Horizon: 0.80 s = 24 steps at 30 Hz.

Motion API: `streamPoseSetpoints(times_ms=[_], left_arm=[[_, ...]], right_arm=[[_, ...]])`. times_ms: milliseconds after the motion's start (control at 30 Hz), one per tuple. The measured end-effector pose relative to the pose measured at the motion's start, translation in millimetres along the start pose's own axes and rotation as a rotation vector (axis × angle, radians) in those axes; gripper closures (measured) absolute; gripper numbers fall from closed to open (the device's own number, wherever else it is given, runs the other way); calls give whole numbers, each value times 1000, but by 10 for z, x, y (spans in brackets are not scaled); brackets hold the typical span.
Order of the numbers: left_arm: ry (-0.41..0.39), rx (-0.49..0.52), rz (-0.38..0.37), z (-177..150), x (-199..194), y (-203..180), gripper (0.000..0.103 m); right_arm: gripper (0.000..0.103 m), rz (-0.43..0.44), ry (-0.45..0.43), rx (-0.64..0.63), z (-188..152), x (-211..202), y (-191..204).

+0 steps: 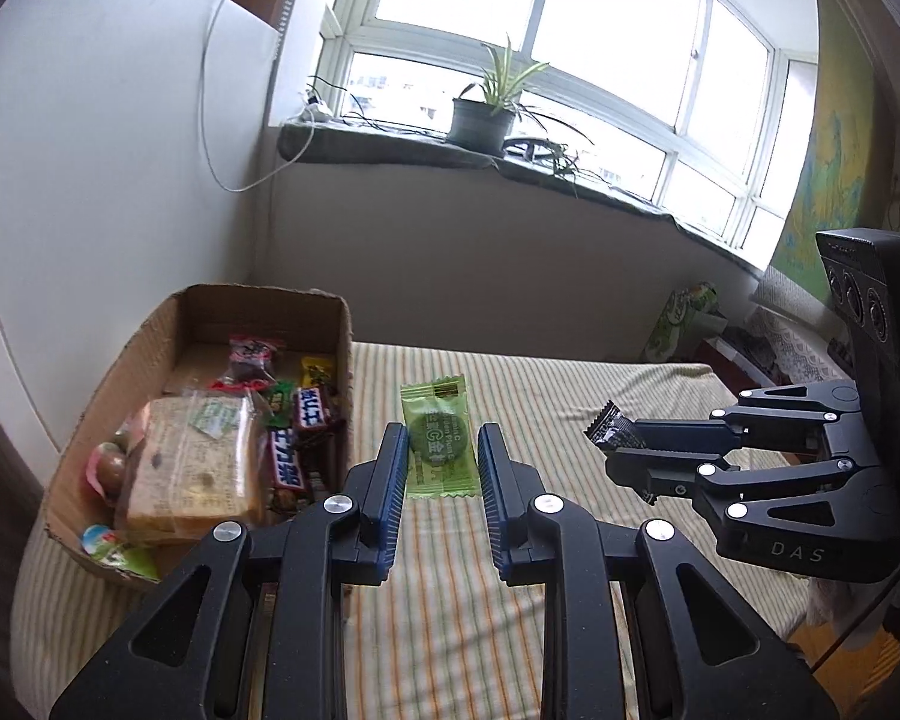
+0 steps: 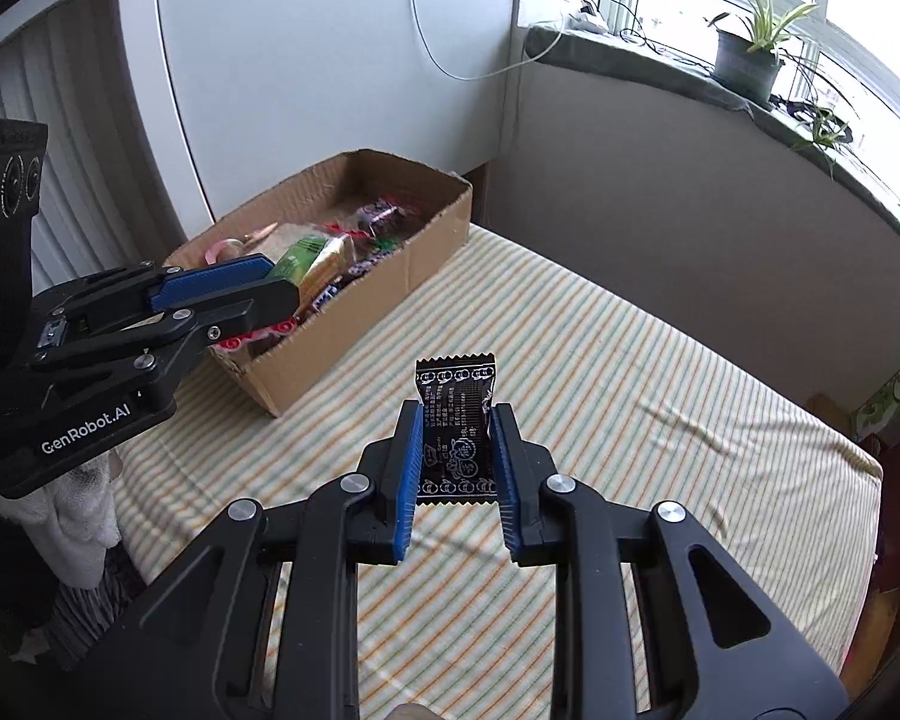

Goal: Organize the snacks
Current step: 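Carry the black packet with the right tool while the left tool carries the light-green packet into the box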

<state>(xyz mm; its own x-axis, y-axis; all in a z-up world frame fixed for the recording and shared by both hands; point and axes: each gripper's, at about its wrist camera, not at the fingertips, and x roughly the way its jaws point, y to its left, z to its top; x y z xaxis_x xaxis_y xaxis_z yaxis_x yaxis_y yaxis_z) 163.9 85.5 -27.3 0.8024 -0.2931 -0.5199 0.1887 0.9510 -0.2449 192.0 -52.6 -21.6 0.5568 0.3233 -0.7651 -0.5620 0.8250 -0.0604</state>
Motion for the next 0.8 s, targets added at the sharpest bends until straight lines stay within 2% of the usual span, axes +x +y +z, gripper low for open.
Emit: streamPoseSetpoints(times_ms=[300, 533, 667, 800], left_arm=[[-52, -89, 55, 70, -168, 470, 81], [-72, -116, 119, 68, -211, 686, 81], [-57, -117, 151, 33, -159, 767, 81], [-47, -132, 185, 21, -109, 867, 81]], right_arm=[[80, 36, -33, -35, 377, 141, 353], [80, 65, -39, -60, 621, 347, 567], [80, 70, -42, -56, 757, 501, 609], [79, 116, -28, -16, 866, 687, 616]])
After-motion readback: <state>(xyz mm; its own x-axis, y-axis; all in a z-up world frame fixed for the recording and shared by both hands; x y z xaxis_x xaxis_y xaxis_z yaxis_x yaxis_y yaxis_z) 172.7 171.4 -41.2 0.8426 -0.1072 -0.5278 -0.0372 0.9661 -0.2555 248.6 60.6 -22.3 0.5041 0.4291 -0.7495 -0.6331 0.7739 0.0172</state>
